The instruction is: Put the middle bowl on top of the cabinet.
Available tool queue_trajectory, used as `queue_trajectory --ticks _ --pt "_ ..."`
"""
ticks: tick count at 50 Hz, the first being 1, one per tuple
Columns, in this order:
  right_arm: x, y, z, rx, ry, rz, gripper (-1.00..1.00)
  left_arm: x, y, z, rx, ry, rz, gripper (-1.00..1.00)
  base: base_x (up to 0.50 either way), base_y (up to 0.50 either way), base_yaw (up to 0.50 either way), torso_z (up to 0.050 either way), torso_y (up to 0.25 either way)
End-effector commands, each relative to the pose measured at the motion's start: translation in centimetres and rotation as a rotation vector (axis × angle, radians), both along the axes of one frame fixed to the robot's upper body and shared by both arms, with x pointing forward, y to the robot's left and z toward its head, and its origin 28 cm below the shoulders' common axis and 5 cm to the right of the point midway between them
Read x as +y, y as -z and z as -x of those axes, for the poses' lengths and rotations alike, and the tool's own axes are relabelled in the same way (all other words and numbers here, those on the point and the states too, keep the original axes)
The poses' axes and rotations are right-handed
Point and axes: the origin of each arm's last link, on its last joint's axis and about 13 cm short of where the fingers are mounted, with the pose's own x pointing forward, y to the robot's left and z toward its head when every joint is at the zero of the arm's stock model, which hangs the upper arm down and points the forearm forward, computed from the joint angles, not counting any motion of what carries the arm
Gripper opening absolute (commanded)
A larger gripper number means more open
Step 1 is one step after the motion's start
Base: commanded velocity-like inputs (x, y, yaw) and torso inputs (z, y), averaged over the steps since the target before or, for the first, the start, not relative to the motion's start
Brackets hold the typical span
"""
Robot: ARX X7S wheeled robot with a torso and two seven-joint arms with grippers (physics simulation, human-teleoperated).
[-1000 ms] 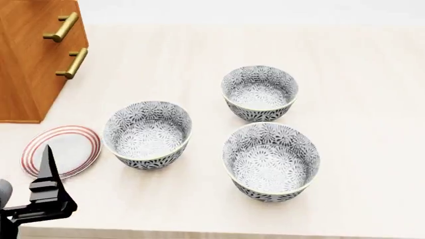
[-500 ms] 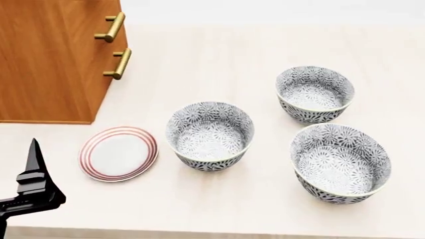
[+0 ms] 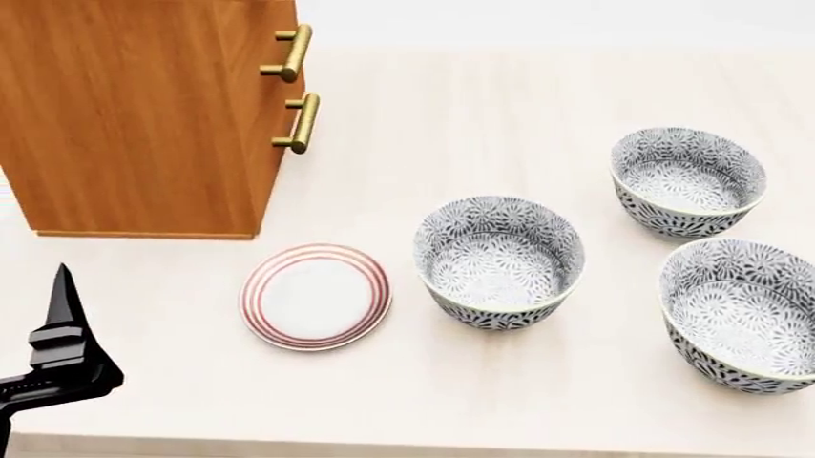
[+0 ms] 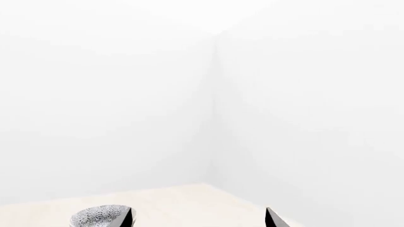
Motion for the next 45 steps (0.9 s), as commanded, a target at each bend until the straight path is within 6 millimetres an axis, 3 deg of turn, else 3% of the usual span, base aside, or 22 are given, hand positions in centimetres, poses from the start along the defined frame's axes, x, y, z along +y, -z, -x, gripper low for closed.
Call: queue_trajectory --ticks 1,14,15,19,27,45 --pt "0.0 0.0 0.1 -0.001 0.014 0.003 1.0 -0.1 0.0 0.1 0.001 0.003 0.003 1.0 0.0 0.0 0.0 0.0 0.0" --pt "-0.1 -0.4 0.6 -0.036 0.008 -0.019 1.0 0.1 -0.3 0.2 -0.001 0.0 0.008 1.0 0.27 -0.13 0.0 0.0 0.0" --pt "0.1 -0.7 1.0 0.014 0.058 0.071 1.0 0.0 -0.5 0.5 0.002 0.01 0.011 1.0 0.5 0.0 0.0 0.0 0.0" --pt "0.1 -0.7 0.9 0.016 0.065 0.07 1.0 0.0 -0.6 0.6 0.001 0.01 0.012 1.0 0.46 0.0 0.0 0.0 0.0" --pt "0.1 -0.7 1.0 0.014 0.06 0.08 1.0 0.1 -0.6 0.6 0.001 0.01 0.015 1.0 0.03 0.0 0.0 0.0 0.0" --pt "0.2 -0.9 1.2 0.008 0.072 0.076 1.0 0.2 -0.7 0.6 -0.001 0.006 0.016 1.0 0.5 0.0 0.0 0.0 0.0"
